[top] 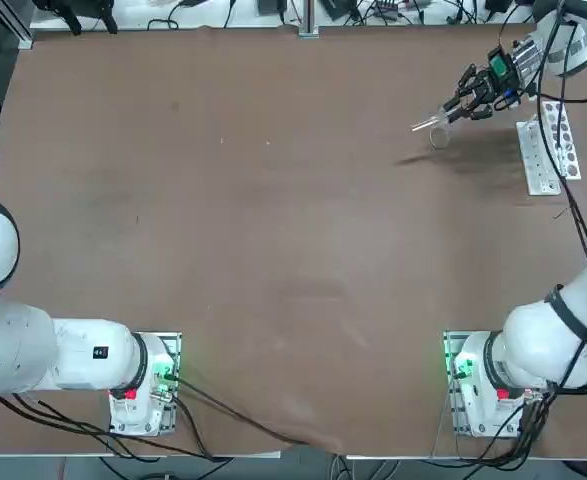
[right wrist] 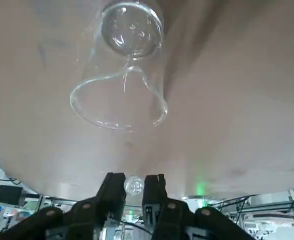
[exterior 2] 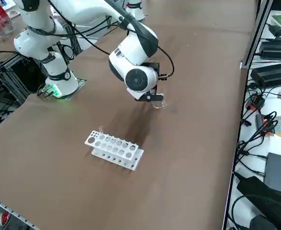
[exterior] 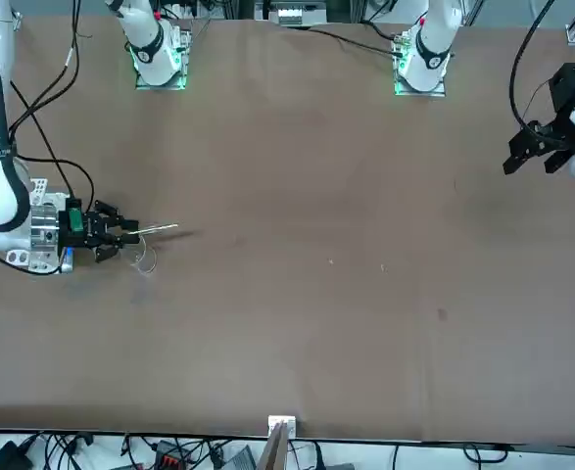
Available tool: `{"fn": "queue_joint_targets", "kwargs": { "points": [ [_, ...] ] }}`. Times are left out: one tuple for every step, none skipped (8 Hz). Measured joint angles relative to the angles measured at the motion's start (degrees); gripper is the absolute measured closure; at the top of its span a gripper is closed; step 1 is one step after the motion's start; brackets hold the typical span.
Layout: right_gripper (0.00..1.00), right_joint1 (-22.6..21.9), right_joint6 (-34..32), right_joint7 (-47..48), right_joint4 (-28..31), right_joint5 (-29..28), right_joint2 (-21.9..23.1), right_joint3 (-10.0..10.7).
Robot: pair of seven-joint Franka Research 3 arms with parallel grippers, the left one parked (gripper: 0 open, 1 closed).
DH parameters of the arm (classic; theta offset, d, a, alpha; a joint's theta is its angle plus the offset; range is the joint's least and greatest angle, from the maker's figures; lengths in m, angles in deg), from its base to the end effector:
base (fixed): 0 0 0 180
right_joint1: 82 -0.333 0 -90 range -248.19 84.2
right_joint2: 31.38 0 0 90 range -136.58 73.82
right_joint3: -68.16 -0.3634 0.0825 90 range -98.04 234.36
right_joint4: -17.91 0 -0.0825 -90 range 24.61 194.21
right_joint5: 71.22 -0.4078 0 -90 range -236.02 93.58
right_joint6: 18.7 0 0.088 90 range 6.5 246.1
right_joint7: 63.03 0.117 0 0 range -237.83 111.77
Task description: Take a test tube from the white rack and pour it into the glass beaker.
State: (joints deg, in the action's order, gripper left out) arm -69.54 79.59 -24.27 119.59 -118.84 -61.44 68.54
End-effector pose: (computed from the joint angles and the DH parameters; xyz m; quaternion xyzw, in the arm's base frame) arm 0.6448 -0.0685 0.2750 -0.7151 0.5354 0.3382 0.2960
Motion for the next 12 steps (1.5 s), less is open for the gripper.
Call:
{"fn": "queue_joint_targets", "kwargs": {
  "points": [
    [0.77,0.1,0.1,0.0,0.4,-1.1,-0.2,0.0],
    [0.78,0.3,0.1,-0.1,0.6,-2.3,-0.4,0.0],
    [0.78,0.3,0.1,-0.7,0.8,-4.1,-0.5,0.0],
    [0.78,0.6,0.2,-2.0,1.0,-6.2,-0.8,0.0],
    [0.78,1.2,0.1,-4.2,1.2,-7.7,-1.4,0.1],
    [0.79,2.4,-0.4,-6.5,1.3,-8.6,-2.4,0.1],
    [0.79,3.6,-1.4,-8.4,1.4,-9.3,-3.2,0.1],
    [0.79,4.4,-2.2,-9.5,1.4,-9.9,-3.8,0.1],
    [0.79,4.7,-2.6,-9.9,1.4,-10.6,-3.9,0.1],
    [0.79,4.7,-2.8,-10.0,1.4,-11.5,-3.9,0.1],
    [0.79,4.7,-2.8,-10.0,1.4,-12.0,-3.9,0.0],
    [0.79,4.7,-2.9,-10.0,1.4,-12.1,-4.0,-0.1]
  ]
}}
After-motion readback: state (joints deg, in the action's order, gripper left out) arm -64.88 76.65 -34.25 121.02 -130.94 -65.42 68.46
